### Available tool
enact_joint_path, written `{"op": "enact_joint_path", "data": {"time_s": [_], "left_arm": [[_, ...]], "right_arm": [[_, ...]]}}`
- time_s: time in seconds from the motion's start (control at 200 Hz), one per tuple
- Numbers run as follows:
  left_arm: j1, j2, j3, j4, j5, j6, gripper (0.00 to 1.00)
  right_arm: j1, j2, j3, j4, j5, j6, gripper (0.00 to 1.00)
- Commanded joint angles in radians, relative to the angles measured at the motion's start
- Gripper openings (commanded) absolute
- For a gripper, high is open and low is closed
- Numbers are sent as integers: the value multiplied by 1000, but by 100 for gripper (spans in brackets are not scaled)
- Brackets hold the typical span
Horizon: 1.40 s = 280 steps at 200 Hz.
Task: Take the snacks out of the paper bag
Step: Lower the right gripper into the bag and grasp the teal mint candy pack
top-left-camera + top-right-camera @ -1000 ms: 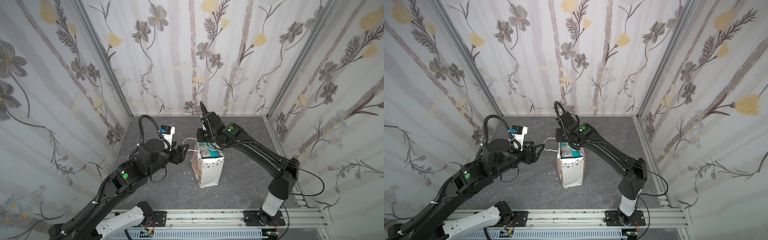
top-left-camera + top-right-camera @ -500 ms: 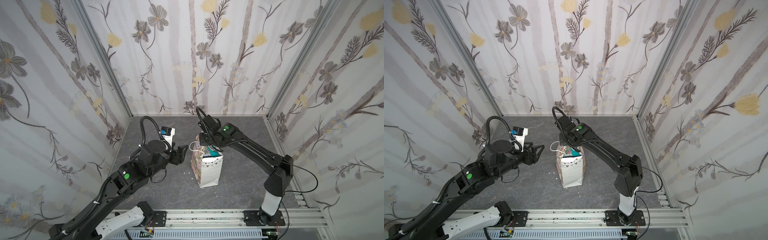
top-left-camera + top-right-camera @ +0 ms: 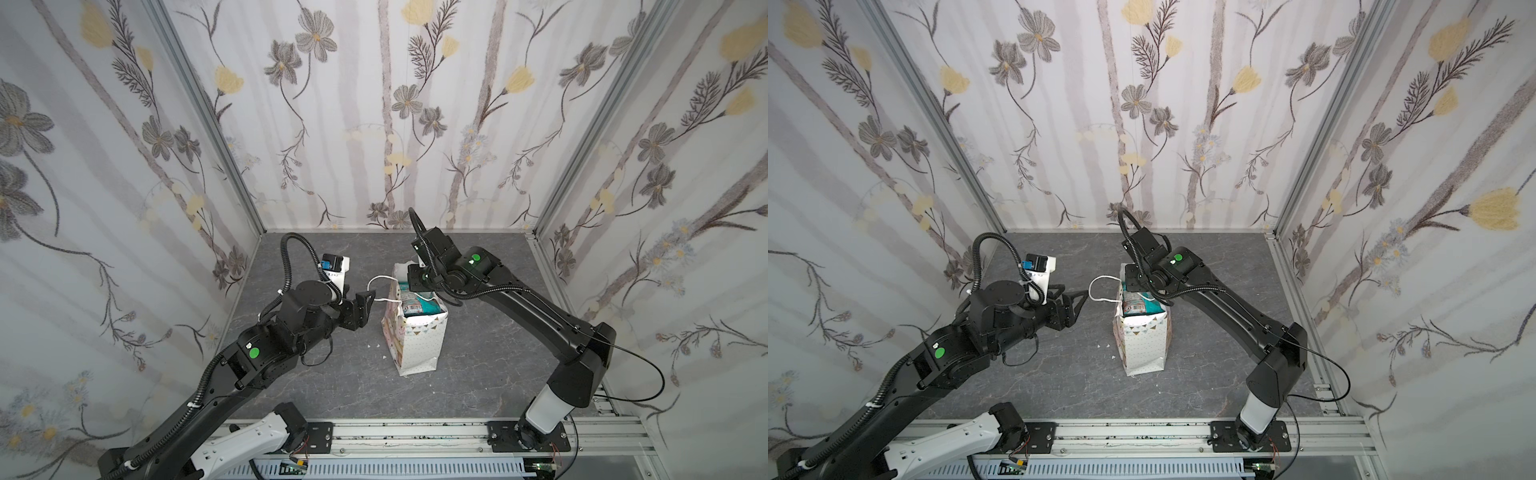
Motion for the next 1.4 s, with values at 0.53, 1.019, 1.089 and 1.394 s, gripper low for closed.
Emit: {"op": "enact_joint_path", "data": {"time_s": [0.53,1.019,1.089,1.394], "left_arm": [[0,12,-1,12,-16,-8,74],[2,0,-10,15,-22,-10,76],[2,2,-10,17,-20,-9,76],[3,4,-10,18,-23,-12,77]], "right_arm": [[57,94,-1,-3,-45,7,14],[23,54,-109,11,-23,23,33],[17,56,-119,1,-19,16,39],[20,117,-125,-29,-9,-15,63]]}}
